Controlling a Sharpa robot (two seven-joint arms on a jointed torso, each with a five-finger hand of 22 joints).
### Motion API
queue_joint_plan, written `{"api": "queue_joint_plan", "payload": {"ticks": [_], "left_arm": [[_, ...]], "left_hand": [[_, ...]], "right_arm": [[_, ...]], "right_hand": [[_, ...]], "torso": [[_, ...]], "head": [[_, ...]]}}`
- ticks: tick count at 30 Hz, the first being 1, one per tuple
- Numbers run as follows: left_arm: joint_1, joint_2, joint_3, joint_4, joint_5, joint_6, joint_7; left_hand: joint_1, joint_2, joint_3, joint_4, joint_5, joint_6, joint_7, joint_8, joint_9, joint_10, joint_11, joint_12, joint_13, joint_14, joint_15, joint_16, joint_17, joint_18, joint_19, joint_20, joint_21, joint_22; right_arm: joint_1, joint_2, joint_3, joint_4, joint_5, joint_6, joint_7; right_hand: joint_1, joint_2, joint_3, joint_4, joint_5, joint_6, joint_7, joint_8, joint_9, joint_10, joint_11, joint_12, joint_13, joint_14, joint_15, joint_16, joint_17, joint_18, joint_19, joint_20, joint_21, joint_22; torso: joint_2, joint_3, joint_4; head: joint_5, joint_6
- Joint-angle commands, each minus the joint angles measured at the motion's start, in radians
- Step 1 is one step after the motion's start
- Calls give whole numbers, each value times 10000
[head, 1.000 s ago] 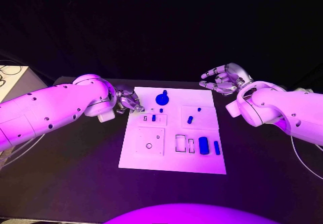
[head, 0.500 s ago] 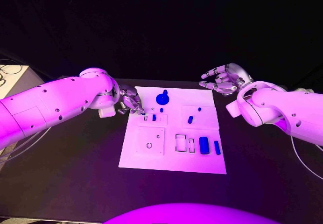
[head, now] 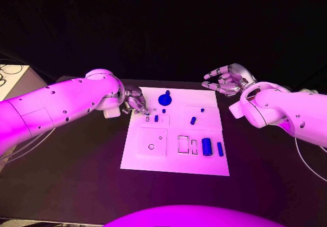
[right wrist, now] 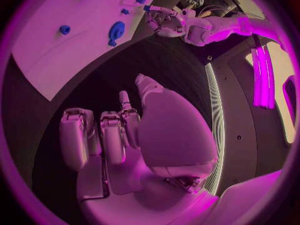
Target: Assemble the parts on the task board
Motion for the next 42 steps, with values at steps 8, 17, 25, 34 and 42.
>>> {"api": "queue_joint_plan", "payload": {"ticks": [8, 17, 25, 34, 42], "left_arm": [[14, 157, -115, -162, -138, 953, 148], [15, 248, -133, -366, -114, 1346, 102], [15, 279, -135, -471, -100, 1443, 69], [16, 308, -133, -552, -87, 1373, 37], [17, 308, -133, -565, -84, 1484, 32]], "left_hand": [[-117, 10, 2484, -2539, 47, 84, -26, -19, 7, 76, 5, 44, 2, 762, -54, 74, 2016, 18, 28, -18, 30, -1], [-123, 8, 2493, -2555, 54, 89, -29, -27, 0, 79, 3, 48, 14, 765, -56, 77, 2023, 23, 12, -20, 23, -24], [-129, 7, 2496, -2562, 60, 93, -30, -32, -4, 84, 2, 52, 24, 783, -57, 95, 2062, 18, 24, -22, 34, 0], [-135, 6, 2498, -2568, 66, 98, -30, -35, -7, 97, 2, 65, 48, 778, -58, 90, 2052, 20, 16, -23, 30, -11], [-141, 4, 2499, -2573, 71, 102, -30, -38, -10, 91, 1, 57, 33, 784, -59, 96, 2065, 21, 11, -24, 29, -17]], "right_arm": [[-8, 26, 2, -19, -35, 97, 28], [-10, 37, 2, -24, -35, 98, 24], [-11, 44, 2, -36, -35, 100, 23], [-13, 54, 2, -40, -35, 102, 22], [-14, 53, 2, -40, -35, 105, 19]], "right_hand": [[-74, -12, 61, 11, -33, -69, 13, 49, 2, -21, 10, 5, 1521, 994, -7, -36, 2409, 203, 477, 1, -48, 1472], [-74, -12, 61, 11, -33, -69, 13, 49, 2, -21, 10, 5, 1521, 994, -7, -36, 2409, 203, 477, 1, -48, 1472], [-74, -12, 61, 11, -33, -69, 13, 49, 2, -21, 10, 5, 1521, 994, -7, -36, 2409, 203, 477, 1, -48, 1472], [-78, -17, 77, 1, -33, -76, 12, 56, 2, -16, 8, 11, 1525, 996, -8, -34, 2414, 205, 475, 0, -55, 1466], [-78, -17, 77, 1, -33, -76, 12, 56, 2, -16, 8, 11, 1525, 996, -8, -34, 2414, 205, 475, 0, -55, 1466]], "torso": [[5, 2, -4], [4, 2, 4], [2, 10, -15], [6, 8, -4], [2, 6, 6]], "head": [[2, -26], [1, -40], [14, -67], [4, -90], [-8, -106]]}}
